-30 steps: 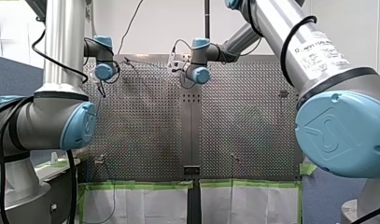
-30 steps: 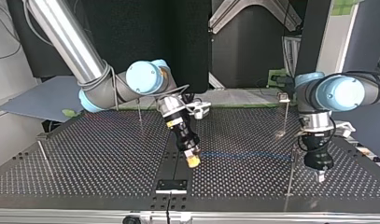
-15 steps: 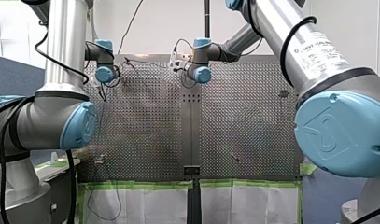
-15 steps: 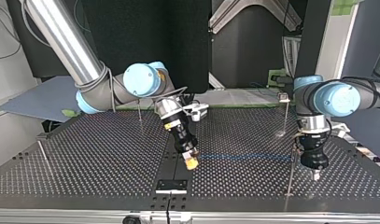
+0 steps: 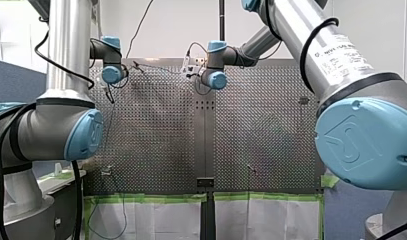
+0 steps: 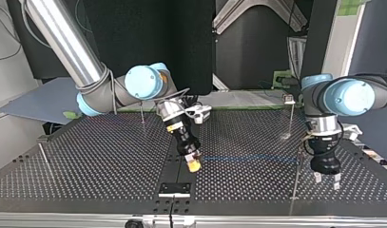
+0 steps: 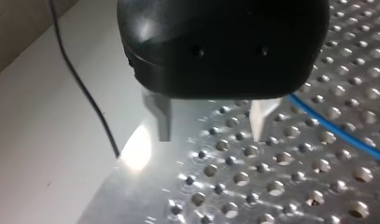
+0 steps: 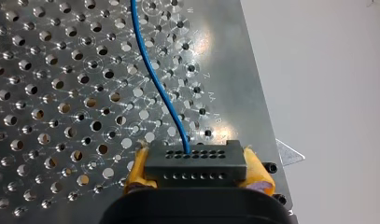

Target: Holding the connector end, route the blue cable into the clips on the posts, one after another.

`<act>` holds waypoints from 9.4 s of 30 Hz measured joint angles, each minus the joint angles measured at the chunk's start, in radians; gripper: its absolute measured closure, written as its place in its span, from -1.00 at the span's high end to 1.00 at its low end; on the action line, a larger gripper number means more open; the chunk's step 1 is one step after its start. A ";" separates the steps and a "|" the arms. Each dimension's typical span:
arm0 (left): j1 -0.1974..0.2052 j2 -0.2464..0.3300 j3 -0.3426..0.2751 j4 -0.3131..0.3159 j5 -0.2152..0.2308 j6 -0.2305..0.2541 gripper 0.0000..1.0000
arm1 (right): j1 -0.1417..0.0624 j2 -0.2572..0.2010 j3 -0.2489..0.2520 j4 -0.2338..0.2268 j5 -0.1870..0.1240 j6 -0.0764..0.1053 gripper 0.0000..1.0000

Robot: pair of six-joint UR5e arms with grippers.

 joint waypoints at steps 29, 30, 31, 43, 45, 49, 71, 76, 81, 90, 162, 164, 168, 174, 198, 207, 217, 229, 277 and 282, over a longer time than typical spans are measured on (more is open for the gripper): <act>0.018 0.095 -0.111 -0.266 -0.005 -0.030 1.00 | -0.009 0.000 0.000 0.028 0.000 -0.010 -1.00; 0.017 0.103 -0.116 -0.275 -0.001 -0.031 1.00 | -0.010 0.000 0.000 0.028 0.000 -0.010 -1.00; 0.015 0.111 -0.121 -0.283 0.003 -0.034 1.00 | -0.011 0.000 0.000 0.028 0.000 -0.010 -1.00; -0.004 0.198 -0.151 -0.392 0.074 -0.061 1.00 | -0.017 0.000 0.000 0.028 0.000 -0.010 -1.00; -0.007 0.217 -0.152 -0.412 0.075 -0.064 1.00 | -0.018 0.000 0.000 0.028 0.000 -0.010 -1.00; -0.017 0.248 -0.152 -0.448 0.076 -0.062 1.00 | -0.020 0.000 0.000 0.028 0.000 -0.009 -1.00; -0.086 0.343 -0.152 -0.455 0.092 0.026 1.00 | -0.022 0.001 0.000 0.035 -0.002 -0.004 -1.00; -0.098 0.351 -0.152 -0.428 0.083 0.069 1.00 | -0.022 0.001 0.002 0.040 -0.002 -0.004 -1.00; -0.107 0.352 -0.152 -0.421 0.072 0.115 1.00 | -0.022 0.001 0.003 0.045 -0.002 -0.005 -1.00; -0.123 0.352 -0.152 -0.424 0.051 0.191 1.00 | -0.021 0.002 0.003 0.048 0.000 -0.004 -1.00; -0.170 0.313 -0.140 -0.571 -0.174 0.408 1.00 | -0.016 0.003 0.003 0.059 0.001 -0.007 -1.00; -0.169 0.310 -0.127 -0.574 -0.164 0.411 1.00 | -0.016 0.003 0.003 0.059 0.001 -0.007 -1.00; -0.168 0.320 -0.092 -0.589 -0.149 0.412 1.00 | -0.015 0.003 0.003 0.058 0.002 -0.008 -1.00; -0.166 0.333 -0.052 -0.594 -0.134 0.405 1.00 | -0.014 0.003 0.003 0.057 0.001 -0.007 -1.00; -0.175 0.332 -0.046 -0.616 -0.141 0.369 1.00 | -0.015 0.004 0.014 0.059 -0.001 -0.006 -1.00; -0.182 0.333 -0.046 -0.615 -0.134 0.373 1.00 | -0.012 0.004 0.014 0.060 -0.001 -0.008 -1.00; -0.190 0.307 -0.014 -0.629 -0.064 0.446 1.00 | -0.011 0.003 0.014 0.062 -0.002 -0.010 -1.00; -0.228 0.221 0.077 -0.658 -0.012 0.515 1.00 | 0.000 0.001 0.001 0.063 -0.001 -0.051 -1.00; -0.249 0.030 0.146 -0.462 -0.077 0.458 1.00 | 0.040 -0.001 -0.020 0.078 0.002 -0.058 -1.00; -0.251 0.025 0.147 -0.449 -0.083 0.457 1.00 | 0.038 -0.001 -0.020 0.079 0.002 -0.058 -1.00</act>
